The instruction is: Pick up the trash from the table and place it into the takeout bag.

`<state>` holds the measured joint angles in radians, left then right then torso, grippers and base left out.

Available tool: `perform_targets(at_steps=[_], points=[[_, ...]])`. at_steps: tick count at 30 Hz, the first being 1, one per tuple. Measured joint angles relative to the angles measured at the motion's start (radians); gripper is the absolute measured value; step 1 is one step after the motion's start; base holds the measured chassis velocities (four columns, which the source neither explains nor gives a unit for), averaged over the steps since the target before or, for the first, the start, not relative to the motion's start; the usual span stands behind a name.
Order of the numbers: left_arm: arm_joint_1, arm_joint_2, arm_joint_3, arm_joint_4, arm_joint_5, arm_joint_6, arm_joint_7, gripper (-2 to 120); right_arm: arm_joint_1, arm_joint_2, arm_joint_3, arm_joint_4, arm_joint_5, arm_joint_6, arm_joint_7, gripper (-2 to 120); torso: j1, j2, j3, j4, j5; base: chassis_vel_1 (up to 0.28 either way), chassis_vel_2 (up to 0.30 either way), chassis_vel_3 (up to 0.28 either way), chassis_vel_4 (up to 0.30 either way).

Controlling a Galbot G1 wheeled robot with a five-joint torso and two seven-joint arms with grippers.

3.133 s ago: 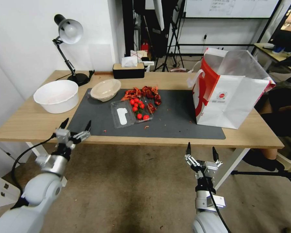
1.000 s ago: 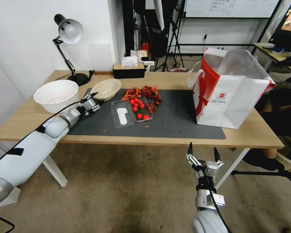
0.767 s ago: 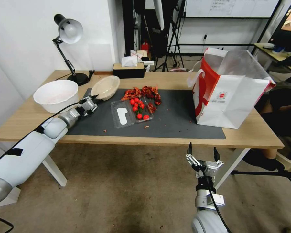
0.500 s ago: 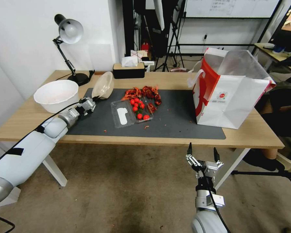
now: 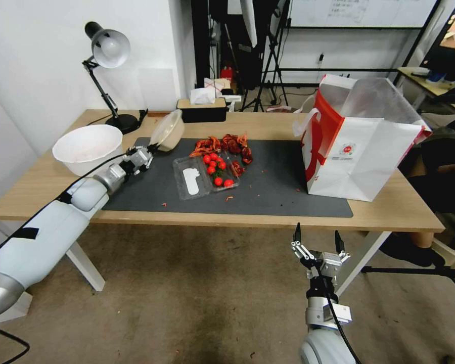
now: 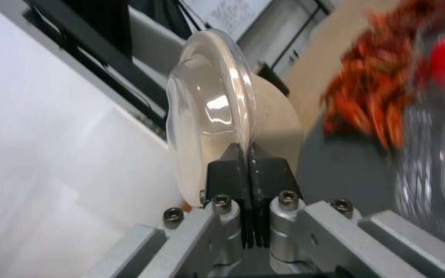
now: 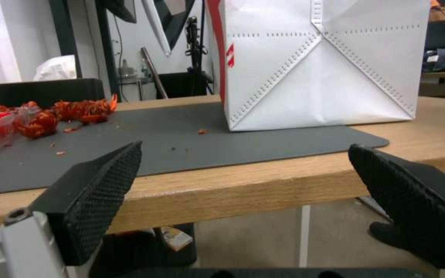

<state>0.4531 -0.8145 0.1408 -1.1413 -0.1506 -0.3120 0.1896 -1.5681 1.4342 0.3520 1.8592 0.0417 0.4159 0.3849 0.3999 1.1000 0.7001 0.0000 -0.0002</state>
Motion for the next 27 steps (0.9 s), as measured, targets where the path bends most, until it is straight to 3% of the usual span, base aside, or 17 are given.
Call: perform_targets(at_steps=[8,17,27], points=[[-0.080,0.004,0.047,-0.120,-0.115,0.009,-0.005,0,0.001,-0.002,0.001,0.002,0.000,-0.002,0.002,100,0.000,0.000,0.000,-0.0001,0.0004,0.000,0.000,0.000,0.000],[-0.154,-0.003,0.117,-0.195,-0.242,0.034,-0.006,0,0.001,-0.004,0.004,0.003,0.000,-0.002,0.004,100,0.000,0.000,0.000,0.0000,0.0004,0.000,0.000,0.000,0.000],[-0.312,-0.058,0.269,-0.263,-0.425,0.085,-0.026,0,0.001,-0.004,0.005,0.005,0.000,-0.003,0.006,100,0.000,0.000,0.000,0.0001,0.0005,0.000,0.000,0.000,0.000]])
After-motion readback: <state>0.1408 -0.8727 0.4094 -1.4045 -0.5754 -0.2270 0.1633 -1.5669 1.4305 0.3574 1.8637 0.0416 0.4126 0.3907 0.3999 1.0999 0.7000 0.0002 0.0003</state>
